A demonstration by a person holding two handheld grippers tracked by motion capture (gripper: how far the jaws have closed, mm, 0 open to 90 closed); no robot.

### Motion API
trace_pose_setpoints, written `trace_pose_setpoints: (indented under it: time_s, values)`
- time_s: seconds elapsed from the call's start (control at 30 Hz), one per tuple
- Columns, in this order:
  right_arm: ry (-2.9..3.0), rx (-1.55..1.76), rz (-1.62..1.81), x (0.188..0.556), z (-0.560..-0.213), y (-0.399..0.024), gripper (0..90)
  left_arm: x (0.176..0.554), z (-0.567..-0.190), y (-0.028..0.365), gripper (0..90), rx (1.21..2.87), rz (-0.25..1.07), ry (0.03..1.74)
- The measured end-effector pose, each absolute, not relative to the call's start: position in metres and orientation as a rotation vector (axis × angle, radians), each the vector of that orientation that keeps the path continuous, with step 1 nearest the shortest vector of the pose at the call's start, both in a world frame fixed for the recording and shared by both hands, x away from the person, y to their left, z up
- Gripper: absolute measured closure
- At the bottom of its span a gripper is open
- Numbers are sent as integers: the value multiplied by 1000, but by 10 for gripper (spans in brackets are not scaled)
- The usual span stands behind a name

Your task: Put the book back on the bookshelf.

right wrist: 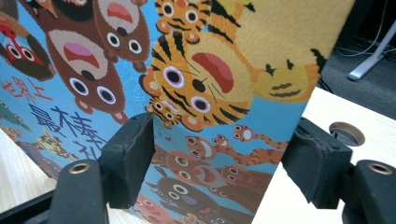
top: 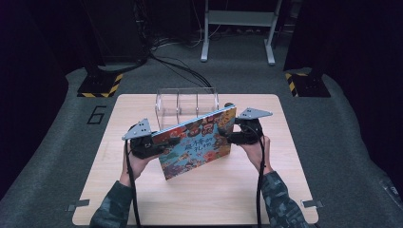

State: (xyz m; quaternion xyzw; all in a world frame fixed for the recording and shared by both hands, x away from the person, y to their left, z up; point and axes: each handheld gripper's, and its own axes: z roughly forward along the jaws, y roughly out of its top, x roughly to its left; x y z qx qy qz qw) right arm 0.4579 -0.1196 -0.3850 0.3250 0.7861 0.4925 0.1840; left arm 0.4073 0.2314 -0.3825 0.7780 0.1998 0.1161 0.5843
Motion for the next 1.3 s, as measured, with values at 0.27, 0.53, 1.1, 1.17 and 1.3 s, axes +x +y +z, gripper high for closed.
trace_pose_setpoints:
  time_s: [0.27, 0.53, 1.1, 1.17, 1.3]
  values:
    - [2219, 945, 1416, 459, -394, -127, 225, 408, -382, 232, 810, 1815, 273, 466]
    - [2156, 1229, 1425, 460, -456, -182, 183, 413, -375, 238, 813, 1813, 244, 511]
    - [2111, 1449, 982, 474, -527, -201, 38, 415, -348, 234, 814, 1809, 318, 550]
    - [2105, 1454, 985, 475, -527, -200, 36, 416, -345, 235, 814, 1808, 325, 558]
    - [2106, 1457, 988, 475, -527, -201, 38, 417, -338, 239, 814, 1804, 334, 568]
